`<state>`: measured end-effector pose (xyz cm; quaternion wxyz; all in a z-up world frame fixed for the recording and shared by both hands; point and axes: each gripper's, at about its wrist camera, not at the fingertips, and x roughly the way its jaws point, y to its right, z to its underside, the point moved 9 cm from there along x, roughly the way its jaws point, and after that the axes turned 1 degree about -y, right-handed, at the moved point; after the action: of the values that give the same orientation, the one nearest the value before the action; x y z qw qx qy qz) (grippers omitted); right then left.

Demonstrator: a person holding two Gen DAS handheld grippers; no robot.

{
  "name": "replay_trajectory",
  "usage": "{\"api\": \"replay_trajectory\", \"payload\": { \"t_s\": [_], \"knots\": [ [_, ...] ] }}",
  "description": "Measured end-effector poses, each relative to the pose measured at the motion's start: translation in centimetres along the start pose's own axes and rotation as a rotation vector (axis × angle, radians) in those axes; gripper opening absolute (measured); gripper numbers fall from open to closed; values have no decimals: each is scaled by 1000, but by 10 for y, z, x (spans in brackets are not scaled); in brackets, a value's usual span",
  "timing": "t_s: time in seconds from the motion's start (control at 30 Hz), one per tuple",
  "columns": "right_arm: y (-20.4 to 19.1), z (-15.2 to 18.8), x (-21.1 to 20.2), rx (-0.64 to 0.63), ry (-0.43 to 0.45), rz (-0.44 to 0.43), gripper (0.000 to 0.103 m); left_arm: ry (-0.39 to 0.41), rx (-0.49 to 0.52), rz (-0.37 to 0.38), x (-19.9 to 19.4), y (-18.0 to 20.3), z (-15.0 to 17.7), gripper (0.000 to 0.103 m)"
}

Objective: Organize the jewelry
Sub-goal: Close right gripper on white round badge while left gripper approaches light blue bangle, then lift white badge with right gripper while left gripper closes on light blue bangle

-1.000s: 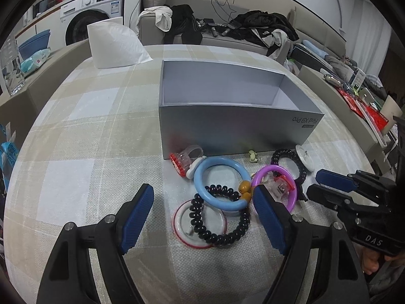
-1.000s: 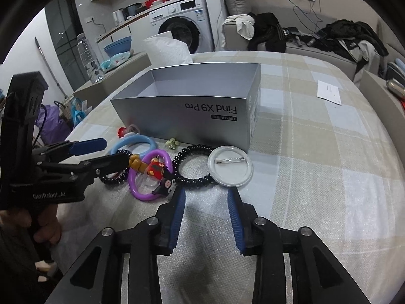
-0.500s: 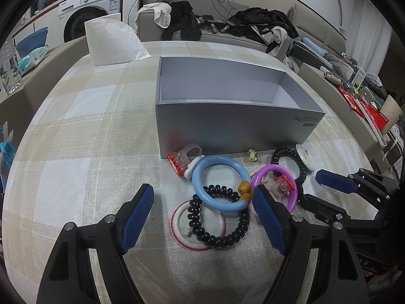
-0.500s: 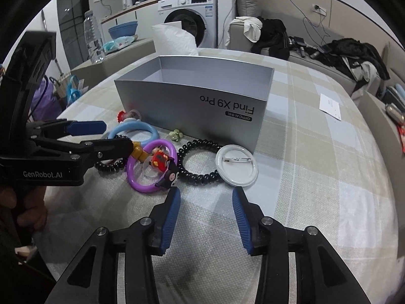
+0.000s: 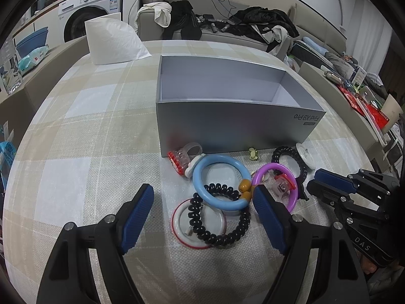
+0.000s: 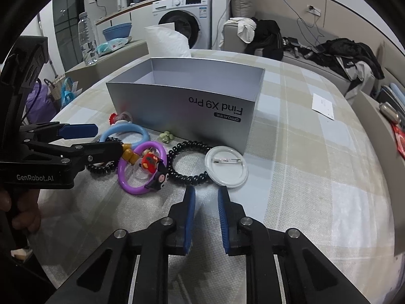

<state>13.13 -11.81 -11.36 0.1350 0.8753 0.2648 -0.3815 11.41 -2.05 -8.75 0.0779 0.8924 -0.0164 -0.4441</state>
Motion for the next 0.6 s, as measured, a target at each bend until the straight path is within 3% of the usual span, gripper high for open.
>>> {"api": "replay_trajectory", "payload": {
  "t_s": [0.33, 0.47, 0.6],
  "knots": [
    [1, 0, -1, 12, 4, -12, 17, 6, 1, 3, 0, 1, 1, 77],
    [7, 0, -2, 57, 7, -31, 7, 21, -7, 7, -4, 0, 1, 77],
    [12, 1, -3, 116, 8, -106, 3, 43, -10, 18, -9, 0, 1, 77]
  ]
}}
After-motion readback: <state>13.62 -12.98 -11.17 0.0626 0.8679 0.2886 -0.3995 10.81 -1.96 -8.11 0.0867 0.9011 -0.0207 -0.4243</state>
